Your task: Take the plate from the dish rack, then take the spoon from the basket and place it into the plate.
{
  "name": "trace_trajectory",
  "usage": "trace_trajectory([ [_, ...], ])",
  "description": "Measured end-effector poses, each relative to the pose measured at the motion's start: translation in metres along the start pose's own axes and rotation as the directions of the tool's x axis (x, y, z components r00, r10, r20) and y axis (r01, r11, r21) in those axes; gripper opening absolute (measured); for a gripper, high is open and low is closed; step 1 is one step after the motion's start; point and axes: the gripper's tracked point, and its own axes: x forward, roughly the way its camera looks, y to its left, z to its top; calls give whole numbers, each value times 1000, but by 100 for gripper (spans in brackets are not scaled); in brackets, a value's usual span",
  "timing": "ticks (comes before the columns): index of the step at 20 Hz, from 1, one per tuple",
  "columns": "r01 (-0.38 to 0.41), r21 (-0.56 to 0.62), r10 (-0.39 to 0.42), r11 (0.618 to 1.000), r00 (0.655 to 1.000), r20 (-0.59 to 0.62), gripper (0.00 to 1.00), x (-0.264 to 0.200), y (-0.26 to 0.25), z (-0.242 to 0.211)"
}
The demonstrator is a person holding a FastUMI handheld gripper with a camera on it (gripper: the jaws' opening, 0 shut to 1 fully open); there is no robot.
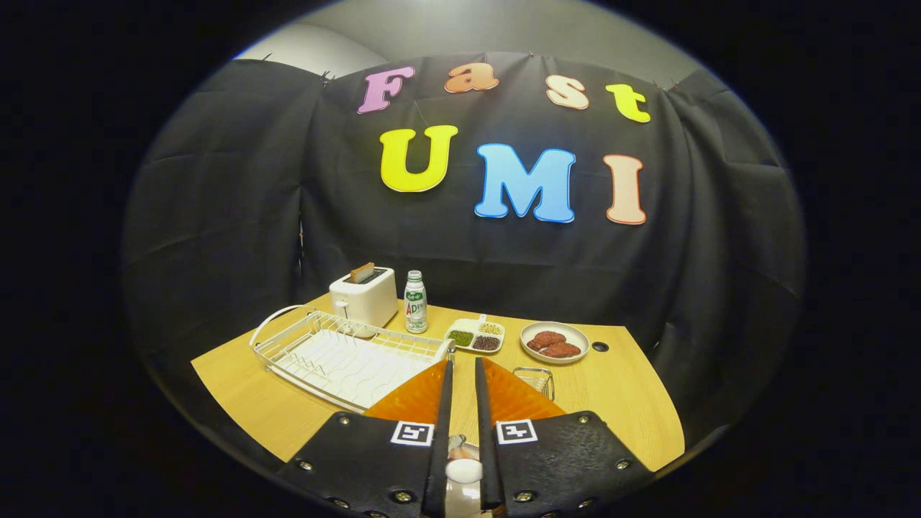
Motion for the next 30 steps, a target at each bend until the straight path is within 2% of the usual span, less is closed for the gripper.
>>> trace_trajectory([
  [11,-85,15,86,996,989,-122,18,19,27,-53],
  [23,-219,-2,212,976,948,-236,18,63,67,-87],
  [28,-244,-14,233,970,940,-251,20,69,67,-88],
  [29,-238,-14,228,971,942,-247,27,68,65,-85],
  [30,-231,-16,220,973,945,-241,28,67,60,-81],
])
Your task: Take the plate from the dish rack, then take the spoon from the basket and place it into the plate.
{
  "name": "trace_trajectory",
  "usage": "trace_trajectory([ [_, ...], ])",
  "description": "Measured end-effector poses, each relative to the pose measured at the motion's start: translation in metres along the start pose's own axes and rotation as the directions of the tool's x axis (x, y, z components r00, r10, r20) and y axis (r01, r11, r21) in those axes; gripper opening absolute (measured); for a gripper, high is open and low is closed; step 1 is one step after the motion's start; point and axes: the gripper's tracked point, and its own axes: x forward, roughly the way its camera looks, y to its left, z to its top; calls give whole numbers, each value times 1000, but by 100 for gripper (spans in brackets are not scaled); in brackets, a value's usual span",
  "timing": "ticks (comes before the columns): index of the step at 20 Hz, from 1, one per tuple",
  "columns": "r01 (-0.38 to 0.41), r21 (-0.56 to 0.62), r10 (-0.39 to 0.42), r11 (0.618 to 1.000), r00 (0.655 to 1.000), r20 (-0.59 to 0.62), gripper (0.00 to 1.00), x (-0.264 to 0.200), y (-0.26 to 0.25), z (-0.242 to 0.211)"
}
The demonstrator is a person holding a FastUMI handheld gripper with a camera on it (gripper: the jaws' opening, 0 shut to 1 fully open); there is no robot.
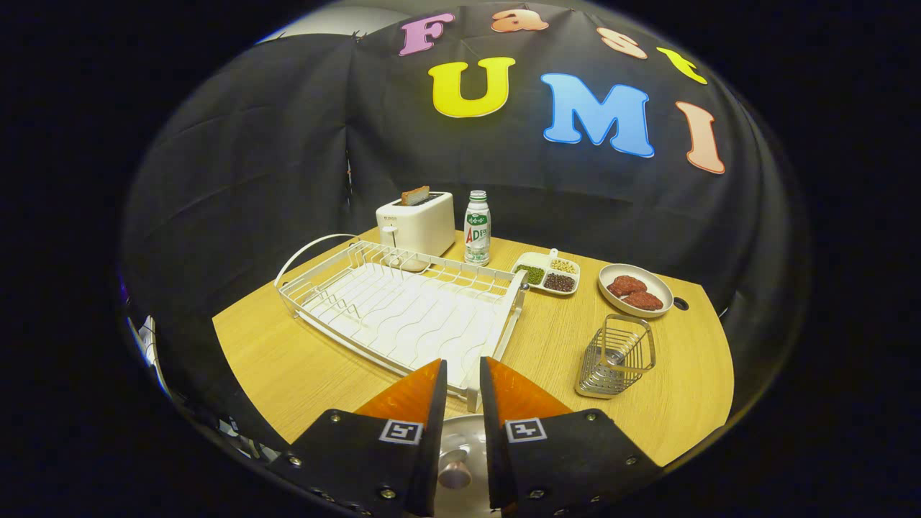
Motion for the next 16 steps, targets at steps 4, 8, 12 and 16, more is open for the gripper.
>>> trace_trajectory([
  [4,59,21,-60,998,997,41,28,-15,-29,12],
  [8,148,56,-152,987,985,79,28,-40,-70,21],
  [12,239,117,-254,964,958,135,28,-71,-114,36],
  [16,314,163,-347,935,903,252,28,-114,-150,73],
])
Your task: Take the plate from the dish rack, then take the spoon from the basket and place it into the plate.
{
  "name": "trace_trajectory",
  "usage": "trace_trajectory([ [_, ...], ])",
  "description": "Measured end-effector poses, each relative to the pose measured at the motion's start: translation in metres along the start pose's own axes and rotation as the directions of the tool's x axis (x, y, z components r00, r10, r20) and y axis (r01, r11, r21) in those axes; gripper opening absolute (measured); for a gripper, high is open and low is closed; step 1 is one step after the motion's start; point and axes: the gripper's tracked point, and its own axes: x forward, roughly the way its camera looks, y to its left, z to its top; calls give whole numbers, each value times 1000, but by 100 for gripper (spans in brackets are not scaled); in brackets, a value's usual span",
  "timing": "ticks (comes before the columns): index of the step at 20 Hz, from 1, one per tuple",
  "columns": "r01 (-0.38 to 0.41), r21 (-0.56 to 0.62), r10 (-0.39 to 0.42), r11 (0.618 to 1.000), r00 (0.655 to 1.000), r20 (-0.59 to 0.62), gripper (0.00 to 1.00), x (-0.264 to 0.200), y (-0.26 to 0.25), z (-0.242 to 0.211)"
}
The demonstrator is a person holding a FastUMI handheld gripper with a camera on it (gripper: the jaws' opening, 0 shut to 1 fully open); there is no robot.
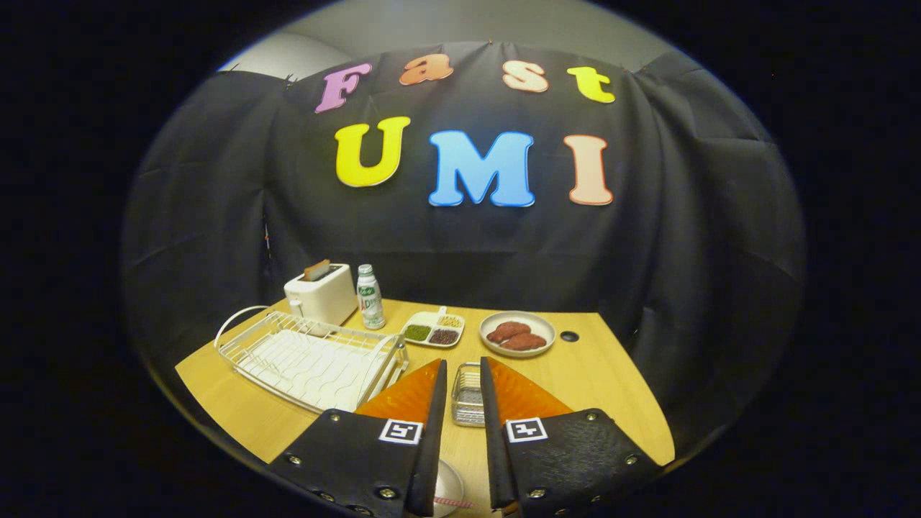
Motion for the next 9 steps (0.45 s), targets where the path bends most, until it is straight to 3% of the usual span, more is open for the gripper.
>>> trace_trajectory([
  [3,43,1,-43,999,990,138,29,-15,-19,45],
  [5,61,12,-62,998,970,234,95,-25,-26,68],
  [9,93,47,-103,994,960,260,95,-28,-45,71],
])
